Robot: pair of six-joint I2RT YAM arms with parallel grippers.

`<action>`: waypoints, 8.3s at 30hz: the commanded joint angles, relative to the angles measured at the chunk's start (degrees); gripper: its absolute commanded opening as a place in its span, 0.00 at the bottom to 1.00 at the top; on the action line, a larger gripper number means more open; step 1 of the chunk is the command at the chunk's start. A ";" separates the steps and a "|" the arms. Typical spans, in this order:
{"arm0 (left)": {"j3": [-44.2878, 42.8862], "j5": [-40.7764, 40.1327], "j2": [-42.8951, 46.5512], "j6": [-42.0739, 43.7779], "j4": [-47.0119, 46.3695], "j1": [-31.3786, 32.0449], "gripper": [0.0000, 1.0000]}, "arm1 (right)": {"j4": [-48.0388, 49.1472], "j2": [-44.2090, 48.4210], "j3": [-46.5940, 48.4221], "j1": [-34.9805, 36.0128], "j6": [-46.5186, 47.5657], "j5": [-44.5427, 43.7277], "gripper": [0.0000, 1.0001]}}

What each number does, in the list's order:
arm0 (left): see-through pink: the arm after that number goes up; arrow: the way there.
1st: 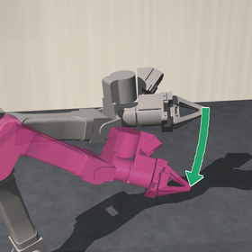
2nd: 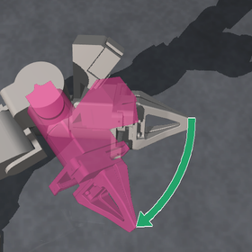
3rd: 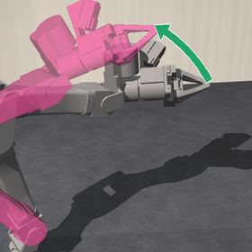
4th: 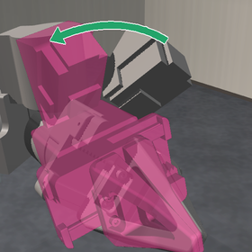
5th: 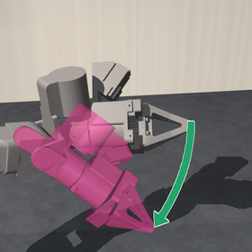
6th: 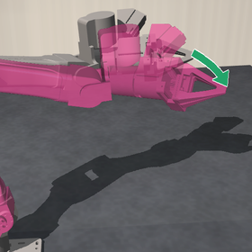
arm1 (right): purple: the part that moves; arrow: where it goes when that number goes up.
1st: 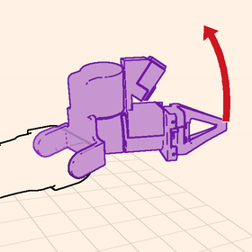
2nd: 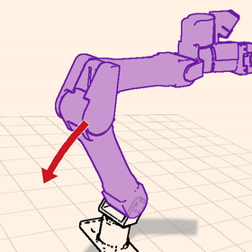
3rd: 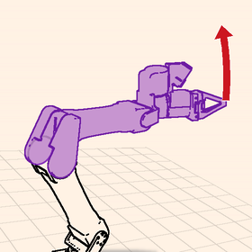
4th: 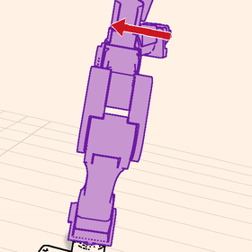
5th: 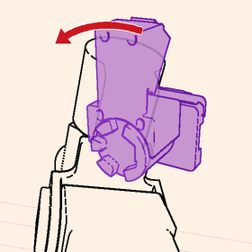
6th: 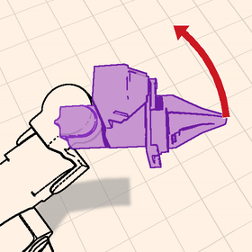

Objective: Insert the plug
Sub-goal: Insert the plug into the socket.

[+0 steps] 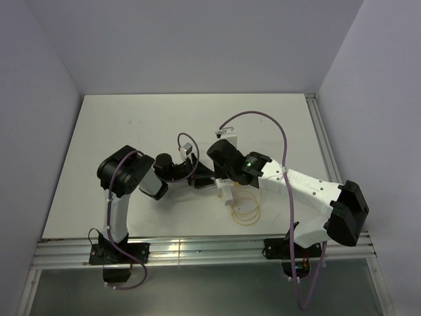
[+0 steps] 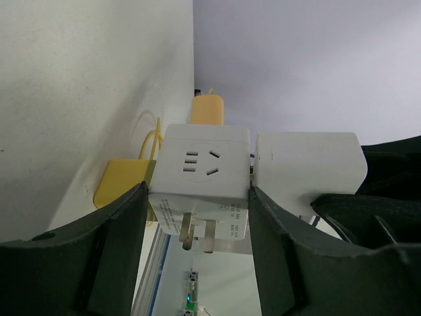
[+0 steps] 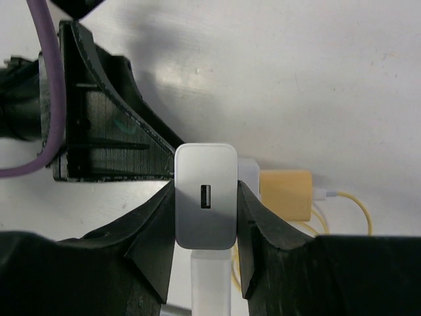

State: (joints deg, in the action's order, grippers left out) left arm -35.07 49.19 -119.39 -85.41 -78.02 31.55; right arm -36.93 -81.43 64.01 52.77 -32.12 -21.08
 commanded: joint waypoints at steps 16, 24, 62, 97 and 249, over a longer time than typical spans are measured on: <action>0.88 -3.22 3.11 7.44 0.57 0.89 0.01 | 4.69 -0.58 -22.80 11.86 -20.10 0.63 0.00; 2.46 -14.36 19.97 22.46 25.78 0.27 0.03 | 6.52 4.70 -18.04 -0.74 -9.64 7.01 0.00; 2.73 -24.75 46.36 36.80 57.54 0.18 0.67 | 2.12 -27.47 18.61 -21.48 5.49 16.86 0.00; -5.53 -19.14 10.42 42.52 19.75 7.65 0.92 | 4.41 -26.15 16.06 -23.24 7.16 22.22 0.00; -7.47 -41.54 33.52 44.54 59.47 17.67 0.78 | 14.25 15.77 -16.02 -17.97 -2.69 22.40 0.00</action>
State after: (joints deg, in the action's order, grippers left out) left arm -40.12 8.25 -85.12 -41.04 -15.99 49.04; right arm -22.04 -66.32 48.31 33.98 -34.96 1.50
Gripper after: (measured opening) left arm 0.780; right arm 0.434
